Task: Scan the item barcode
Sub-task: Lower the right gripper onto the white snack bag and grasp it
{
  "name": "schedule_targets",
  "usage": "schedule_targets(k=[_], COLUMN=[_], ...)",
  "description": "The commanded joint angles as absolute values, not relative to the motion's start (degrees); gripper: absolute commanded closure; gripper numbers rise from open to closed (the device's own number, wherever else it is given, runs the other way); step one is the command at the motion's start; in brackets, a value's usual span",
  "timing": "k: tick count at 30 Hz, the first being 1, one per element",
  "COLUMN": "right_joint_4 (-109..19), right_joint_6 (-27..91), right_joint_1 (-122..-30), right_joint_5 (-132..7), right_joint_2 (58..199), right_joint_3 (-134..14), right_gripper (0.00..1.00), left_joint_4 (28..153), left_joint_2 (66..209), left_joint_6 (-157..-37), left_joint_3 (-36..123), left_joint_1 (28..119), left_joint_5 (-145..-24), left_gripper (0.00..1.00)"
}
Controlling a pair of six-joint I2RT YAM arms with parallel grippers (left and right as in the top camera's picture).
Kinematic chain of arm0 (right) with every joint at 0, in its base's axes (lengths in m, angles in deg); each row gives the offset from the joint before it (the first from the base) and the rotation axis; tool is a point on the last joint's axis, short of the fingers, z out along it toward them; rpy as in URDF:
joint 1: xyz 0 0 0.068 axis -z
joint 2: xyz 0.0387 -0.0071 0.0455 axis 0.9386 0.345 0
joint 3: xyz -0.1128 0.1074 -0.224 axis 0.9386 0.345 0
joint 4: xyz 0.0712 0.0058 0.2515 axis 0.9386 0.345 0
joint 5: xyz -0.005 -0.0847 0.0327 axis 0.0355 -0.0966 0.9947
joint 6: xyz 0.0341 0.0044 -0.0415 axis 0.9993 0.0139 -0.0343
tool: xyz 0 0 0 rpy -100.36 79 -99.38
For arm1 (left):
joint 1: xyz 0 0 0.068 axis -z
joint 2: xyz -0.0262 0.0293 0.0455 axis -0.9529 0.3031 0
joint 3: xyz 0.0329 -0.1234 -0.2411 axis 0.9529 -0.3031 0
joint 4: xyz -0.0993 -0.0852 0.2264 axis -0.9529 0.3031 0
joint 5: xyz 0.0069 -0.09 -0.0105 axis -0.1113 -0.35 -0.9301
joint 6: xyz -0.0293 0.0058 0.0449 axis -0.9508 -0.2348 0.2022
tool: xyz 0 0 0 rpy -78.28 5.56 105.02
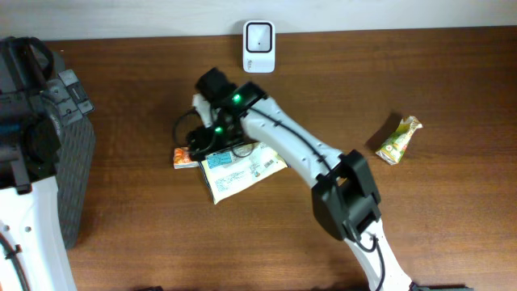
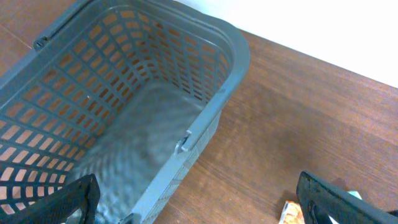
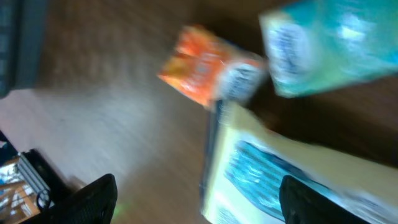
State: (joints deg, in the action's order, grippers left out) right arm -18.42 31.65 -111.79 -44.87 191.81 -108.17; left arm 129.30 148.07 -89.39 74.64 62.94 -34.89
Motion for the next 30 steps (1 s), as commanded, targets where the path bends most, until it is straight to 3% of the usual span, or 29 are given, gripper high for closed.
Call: schedule_targets(k=[1, 5, 9, 14, 18, 21, 25, 27, 29, 30], right_joint_4=[-19.7, -18.7, -15.3, 0.6, 9.7, 9.2, 2.3, -0.7, -0.7, -0.8], right_joint_6=[31.8, 30.3, 30.3, 30.1, 24.7, 23.7, 39.8, 52.3, 54.9, 54.9], right_joint_1=[-117.9, -120.6, -117.3, -110.4, -104.0, -103.7, -97.5, -93.3, -88.7, -86.8], right_joint_5=[-44.1, -42.5, -37.9, -54.9, -54.7, -55.4, -69.2, -84.6, -83.9, -81.1], right_joint_2=[193.2, 195.4, 199.5, 199.5, 198.1, 190.9, 185.1, 186.5, 188.7, 189.6], right_joint_3=[-108.2, -108.2, -108.2, -108.3, -108.3, -108.4, -108.3, -108.2, -108.2, -108.1], right_gripper=[0.18, 0.09, 0.1, 0.1, 0.15, 0.15, 0.19, 0.23, 0.24, 0.18], left_joint_4=[129.2, 129.2, 129.3, 129.3, 129.3, 129.3, 129.3, 129.3, 129.3, 129.3], left_joint_2=[147.8, 147.8, 147.8, 147.8, 147.8, 147.8, 147.8, 147.8, 147.8, 147.8], left_joint_6=[-89.3, -89.3, -89.3, -89.3, -89.3, -89.3, -89.3, -89.3, -89.3, -89.3], left_joint_3=[75.0, 75.0, 75.0, 75.0, 75.0, 75.0, 75.0, 75.0, 75.0, 75.0], left_joint_1=[62.7, 62.7, 62.7, 62.7, 62.7, 62.7, 62.7, 62.7, 62.7, 62.7], left_joint_5=[-34.3, -34.3, -34.3, -34.3, -34.3, -34.3, -34.3, -34.3, -34.3, -34.3], left_gripper=[0.01, 0.01, 0.01, 0.01, 0.01, 0.01, 0.01, 0.01, 0.01, 0.01])
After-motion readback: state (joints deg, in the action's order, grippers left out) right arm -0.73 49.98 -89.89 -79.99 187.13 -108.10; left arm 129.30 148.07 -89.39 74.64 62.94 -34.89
